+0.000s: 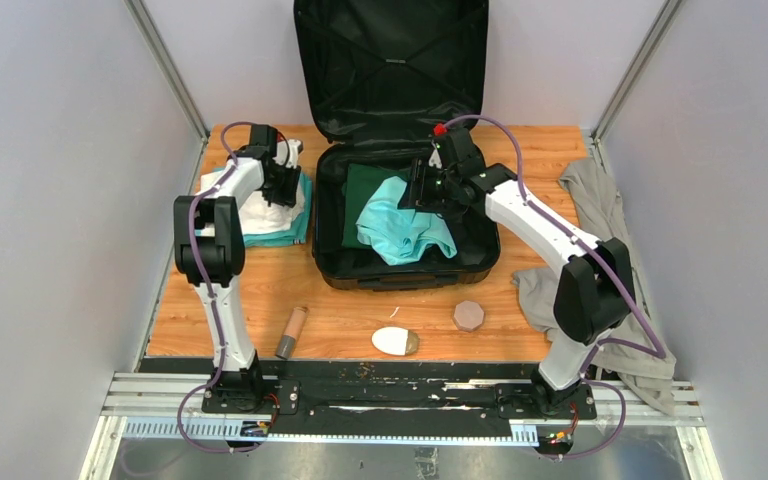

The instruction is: Pack the luggage

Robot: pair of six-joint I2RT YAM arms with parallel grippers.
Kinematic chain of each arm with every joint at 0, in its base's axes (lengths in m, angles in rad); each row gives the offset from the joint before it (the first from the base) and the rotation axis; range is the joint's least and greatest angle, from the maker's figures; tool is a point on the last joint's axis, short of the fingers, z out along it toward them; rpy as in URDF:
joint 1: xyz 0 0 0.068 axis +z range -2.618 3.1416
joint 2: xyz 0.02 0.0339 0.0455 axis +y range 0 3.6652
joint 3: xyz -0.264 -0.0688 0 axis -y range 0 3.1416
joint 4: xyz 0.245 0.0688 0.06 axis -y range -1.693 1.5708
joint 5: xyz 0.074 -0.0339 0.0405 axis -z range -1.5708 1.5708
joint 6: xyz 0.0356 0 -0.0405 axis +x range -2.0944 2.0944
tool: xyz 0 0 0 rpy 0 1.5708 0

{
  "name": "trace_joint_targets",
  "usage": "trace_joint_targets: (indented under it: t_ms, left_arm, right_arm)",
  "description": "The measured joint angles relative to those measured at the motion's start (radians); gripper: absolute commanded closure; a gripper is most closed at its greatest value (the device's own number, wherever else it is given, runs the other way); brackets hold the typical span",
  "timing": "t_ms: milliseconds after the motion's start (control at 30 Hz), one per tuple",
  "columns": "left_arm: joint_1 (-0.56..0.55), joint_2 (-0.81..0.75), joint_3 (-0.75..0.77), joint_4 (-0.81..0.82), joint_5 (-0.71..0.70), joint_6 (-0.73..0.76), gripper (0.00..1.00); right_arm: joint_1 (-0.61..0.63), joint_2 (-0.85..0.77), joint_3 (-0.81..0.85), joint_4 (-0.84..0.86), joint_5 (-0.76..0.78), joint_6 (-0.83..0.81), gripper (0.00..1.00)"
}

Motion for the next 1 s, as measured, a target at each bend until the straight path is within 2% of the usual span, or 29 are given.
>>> trace_joint_targets:
  t_ms: [100, 367, 633, 767, 1000]
  left_arm:
    - [0.003, 0.000, -0.004, 0.006, -0.006, 0.009, 1.00]
    - [0.033, -0.037, -0.005, -0.016, 0.031, 0.014, 1.00]
    - [0.149, -0.177, -0.003, -0.058, 0.187, -0.015, 1.00]
    - [0.170, -0.251, -0.003, -0.076, 0.252, -0.027, 1.00]
    - [0.175, -0.289, -0.003, -0.111, 0.371, -0.057, 1.00]
  right_arm:
    - [0.000, -0.011, -0.004, 0.000, 0.002, 0.000, 0.49]
    - [0.000, -0.072, -0.018, 0.001, 0.016, 0.000, 0.50]
    - [0.000, -0.101, -0.047, 0.003, 0.019, 0.009, 0.50]
    - [0.004, -0.101, -0.048, 0.011, 0.018, 0.023, 0.50]
    - [0.056, -0.096, -0.046, 0.043, -0.006, 0.064, 0.37]
